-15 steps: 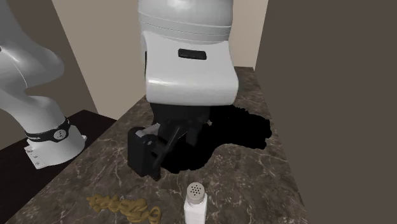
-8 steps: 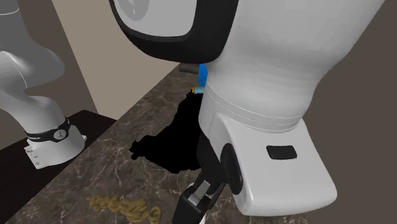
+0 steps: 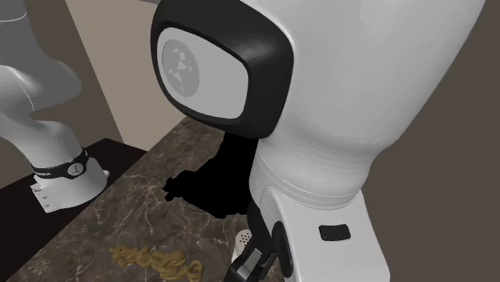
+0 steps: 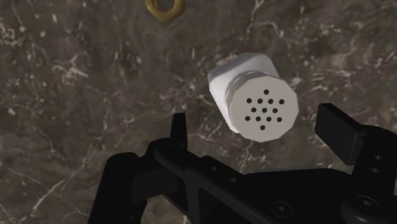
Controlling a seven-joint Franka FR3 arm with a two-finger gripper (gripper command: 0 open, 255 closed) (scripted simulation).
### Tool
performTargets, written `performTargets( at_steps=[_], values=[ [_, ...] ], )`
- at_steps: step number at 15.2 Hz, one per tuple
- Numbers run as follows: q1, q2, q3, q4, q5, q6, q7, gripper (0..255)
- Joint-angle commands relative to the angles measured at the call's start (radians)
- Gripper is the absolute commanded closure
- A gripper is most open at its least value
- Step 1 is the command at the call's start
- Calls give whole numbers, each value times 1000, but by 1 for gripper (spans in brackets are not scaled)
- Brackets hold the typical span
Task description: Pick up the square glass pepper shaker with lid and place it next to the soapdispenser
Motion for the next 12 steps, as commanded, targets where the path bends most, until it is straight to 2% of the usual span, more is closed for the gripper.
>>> performTargets(
  at_steps=[1,7,8,12],
  values=[
    [0,2,0,-2,0,4,0,0],
    [0,2,0,-2,0,4,0,0],
    [0,2,0,-2,0,4,0,255],
    [0,2,0,-2,0,4,0,255]
  ],
)
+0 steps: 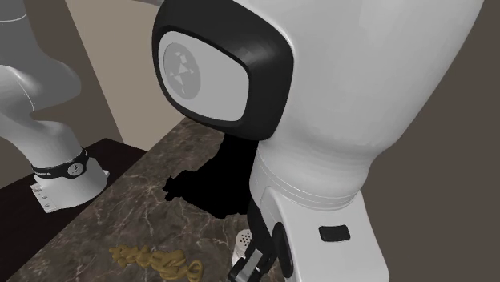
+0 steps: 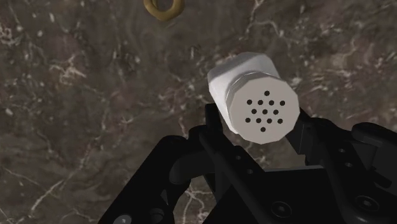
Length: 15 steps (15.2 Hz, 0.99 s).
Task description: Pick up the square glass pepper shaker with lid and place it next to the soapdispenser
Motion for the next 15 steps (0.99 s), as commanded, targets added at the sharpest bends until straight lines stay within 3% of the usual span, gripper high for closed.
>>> performTargets(
  at_steps=[1,5,15],
  values=[
    [0,0,0,-1,0,0,0,255],
    [0,1,0,0,0,0,0,255],
    [0,-44,-1,67,-2,-112,-1,255]
  ],
)
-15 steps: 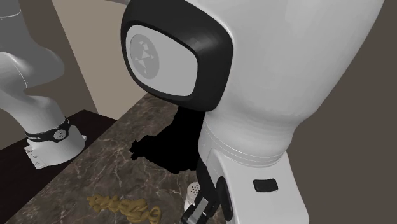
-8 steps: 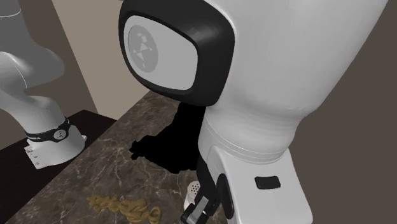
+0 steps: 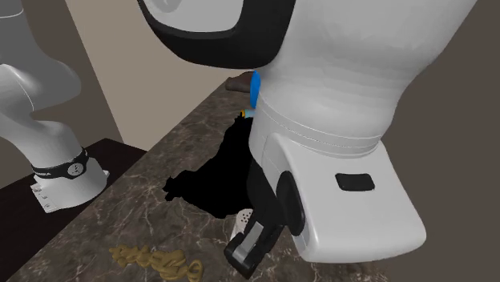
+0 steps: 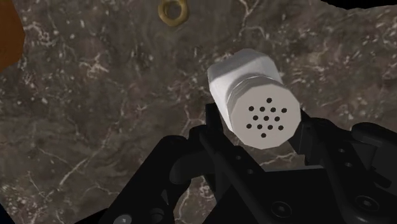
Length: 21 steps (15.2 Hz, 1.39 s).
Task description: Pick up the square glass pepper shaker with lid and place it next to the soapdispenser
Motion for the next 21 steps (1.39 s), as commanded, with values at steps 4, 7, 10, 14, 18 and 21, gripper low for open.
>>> performTargets(
  at_steps=[4,7,10,14,18,21],
  values=[
    [0,-16,0,43,0,-60,0,255],
    [0,-23,0,73,-1,-97,0,255],
    [0,-28,-1,106,-1,-134,-1,255],
    [0,-32,-1,154,-1,-186,-2,255],
    [0,-31,-1,210,-1,-241,-2,255],
    [-1,-26,-1,257,-1,-283,-3,255]
  ],
)
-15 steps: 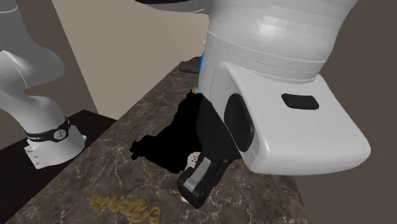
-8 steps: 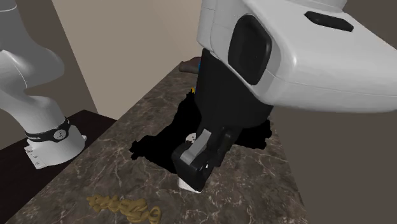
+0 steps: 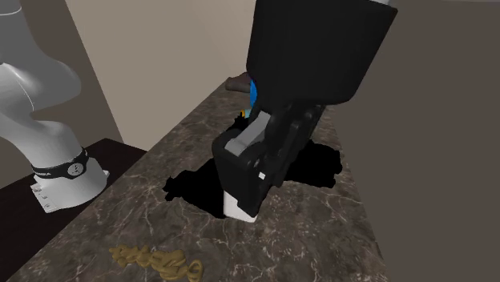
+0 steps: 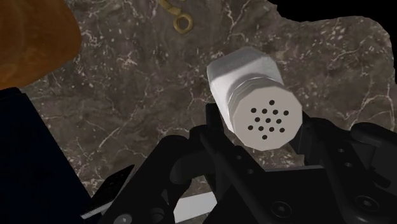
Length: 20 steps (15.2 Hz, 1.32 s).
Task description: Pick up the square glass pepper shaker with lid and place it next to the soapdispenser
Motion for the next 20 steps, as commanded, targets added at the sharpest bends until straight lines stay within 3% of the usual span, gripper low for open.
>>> performTargets(
  at_steps=[1,10,20],
  values=[
    [0,-1,0,16,0,-17,0,255],
    [109,-243,56,-337,9,93,161,255],
    [222,-405,147,-552,43,151,359,255]
  ],
)
